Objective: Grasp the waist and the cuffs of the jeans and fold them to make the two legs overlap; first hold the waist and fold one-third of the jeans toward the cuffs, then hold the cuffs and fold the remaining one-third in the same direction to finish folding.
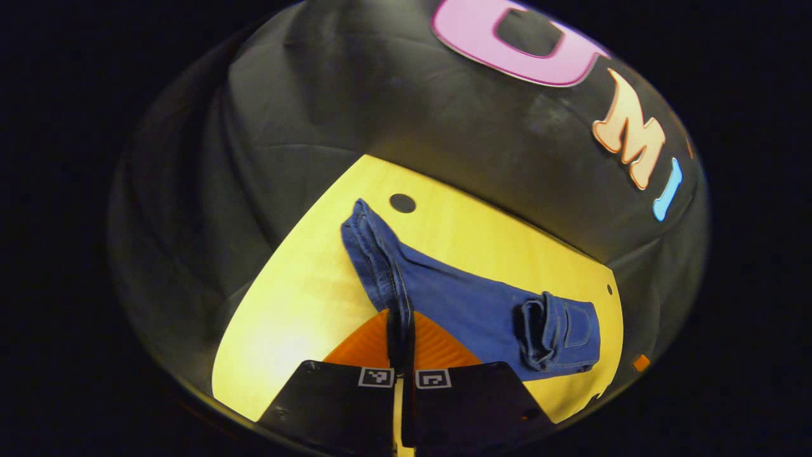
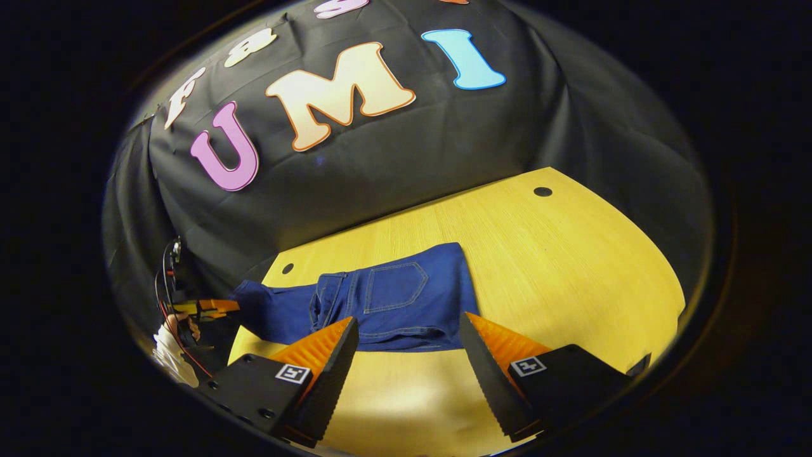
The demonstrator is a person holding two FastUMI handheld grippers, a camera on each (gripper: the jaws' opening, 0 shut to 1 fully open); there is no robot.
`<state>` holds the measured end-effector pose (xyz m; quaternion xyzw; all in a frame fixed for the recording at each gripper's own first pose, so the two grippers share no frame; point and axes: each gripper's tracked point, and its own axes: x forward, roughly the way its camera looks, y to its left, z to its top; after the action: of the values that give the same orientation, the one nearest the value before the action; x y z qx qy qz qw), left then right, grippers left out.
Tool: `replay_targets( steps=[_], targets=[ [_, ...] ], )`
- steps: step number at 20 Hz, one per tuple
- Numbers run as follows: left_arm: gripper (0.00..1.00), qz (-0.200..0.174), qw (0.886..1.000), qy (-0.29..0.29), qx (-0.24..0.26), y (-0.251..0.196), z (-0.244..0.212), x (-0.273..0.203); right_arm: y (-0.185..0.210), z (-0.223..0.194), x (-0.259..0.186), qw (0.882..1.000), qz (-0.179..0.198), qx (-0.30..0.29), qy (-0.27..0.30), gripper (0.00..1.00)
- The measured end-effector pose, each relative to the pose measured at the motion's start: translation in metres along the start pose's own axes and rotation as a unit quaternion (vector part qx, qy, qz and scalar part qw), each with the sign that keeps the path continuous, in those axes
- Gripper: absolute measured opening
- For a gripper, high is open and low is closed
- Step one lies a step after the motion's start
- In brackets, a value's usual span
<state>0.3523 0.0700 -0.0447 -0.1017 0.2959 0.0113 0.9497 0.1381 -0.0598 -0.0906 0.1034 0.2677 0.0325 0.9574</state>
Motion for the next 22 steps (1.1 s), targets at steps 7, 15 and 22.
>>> replay_targets(
  steps=[7, 15, 22],
  targets=[
    [0.00, -0.015, 0.999, -0.037, 0.028, -0.137, 0.011, -0.013, -0.053, 0.011, 0.003, 0.998, 0.053, -0.031, 0.029, 0.94],
    [0.00, -0.083, 0.993, -0.018, 0.080, -0.293, -0.038, -0.012, -0.090, 0.005, 0.002, 0.995, 0.078, -0.050, 0.043, 0.98],
    [0.00, -0.044, 0.982, 0.042, 0.176, -0.353, -0.156, 0.040, -0.121, -0.006, -0.006, 0.996, 0.066, -0.048, 0.048, 0.98]
  ],
)
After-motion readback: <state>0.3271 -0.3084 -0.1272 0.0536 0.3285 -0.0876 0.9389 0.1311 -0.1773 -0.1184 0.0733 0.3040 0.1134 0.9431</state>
